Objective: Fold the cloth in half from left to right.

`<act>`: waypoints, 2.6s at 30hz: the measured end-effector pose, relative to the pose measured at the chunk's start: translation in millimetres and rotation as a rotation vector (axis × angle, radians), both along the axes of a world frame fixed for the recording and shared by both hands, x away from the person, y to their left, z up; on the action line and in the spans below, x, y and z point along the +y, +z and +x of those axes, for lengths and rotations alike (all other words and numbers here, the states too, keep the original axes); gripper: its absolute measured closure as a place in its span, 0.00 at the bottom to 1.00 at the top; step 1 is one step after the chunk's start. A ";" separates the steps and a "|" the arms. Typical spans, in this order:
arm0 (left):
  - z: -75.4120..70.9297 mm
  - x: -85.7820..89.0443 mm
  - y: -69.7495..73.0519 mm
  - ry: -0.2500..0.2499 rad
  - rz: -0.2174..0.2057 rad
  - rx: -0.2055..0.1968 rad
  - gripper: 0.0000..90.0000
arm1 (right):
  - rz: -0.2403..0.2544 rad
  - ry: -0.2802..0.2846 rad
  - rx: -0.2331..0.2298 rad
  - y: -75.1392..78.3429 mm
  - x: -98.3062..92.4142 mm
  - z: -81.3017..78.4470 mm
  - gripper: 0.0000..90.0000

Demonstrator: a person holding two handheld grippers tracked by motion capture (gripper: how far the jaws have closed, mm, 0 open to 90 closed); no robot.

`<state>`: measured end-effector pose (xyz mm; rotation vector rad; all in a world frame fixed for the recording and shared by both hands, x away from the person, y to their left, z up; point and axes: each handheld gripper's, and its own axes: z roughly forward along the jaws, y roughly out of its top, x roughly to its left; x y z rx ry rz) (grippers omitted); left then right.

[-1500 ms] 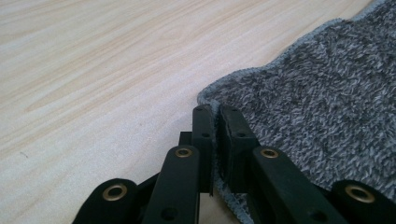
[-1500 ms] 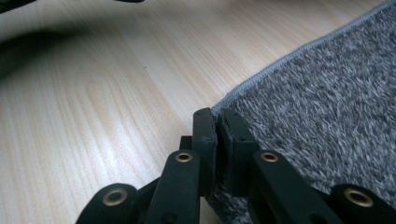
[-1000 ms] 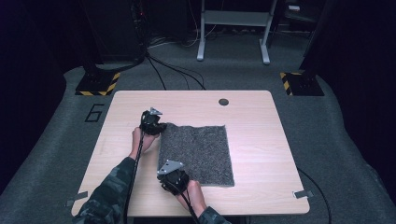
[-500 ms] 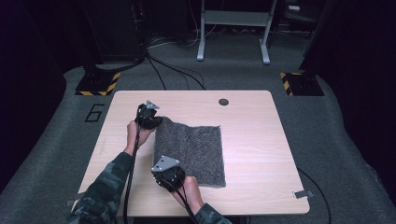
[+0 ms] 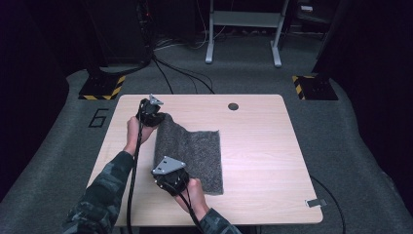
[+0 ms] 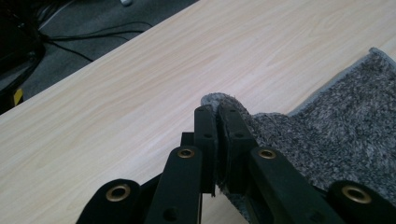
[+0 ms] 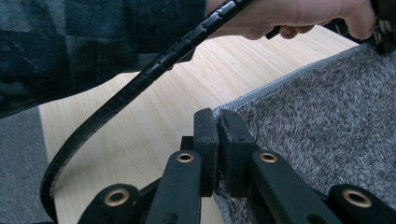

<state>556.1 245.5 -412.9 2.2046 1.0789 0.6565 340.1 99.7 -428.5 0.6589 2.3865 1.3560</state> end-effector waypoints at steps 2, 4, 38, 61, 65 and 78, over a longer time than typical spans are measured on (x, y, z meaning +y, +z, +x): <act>1.6 -6.1 0.6 -0.012 0.025 0.010 0.96 | 0.002 -0.006 -0.002 -0.1 -2.5 -0.7 0.95; 3.3 -13.0 -0.2 -0.020 0.023 0.015 0.96 | 0.001 -0.009 0.003 -1.2 -7.7 -1.3 0.95; 20.8 -123.5 -32.2 -0.163 0.054 0.075 0.96 | 0.019 -0.242 0.089 -44.5 -110.1 -16.8 0.95; 25.0 -148.8 -49.6 -0.167 0.044 0.110 0.96 | 0.023 -0.320 0.134 -60.8 -138.3 -18.0 1.00; 21.9 -154.9 -46.0 -0.183 0.034 0.098 0.96 | 0.033 -0.328 0.133 -60.2 -143.8 -20.8 1.00; 19.2 -166.2 -45.5 -0.214 -0.010 0.128 0.44 | 0.049 -0.385 0.129 -62.3 -161.1 -22.6 0.91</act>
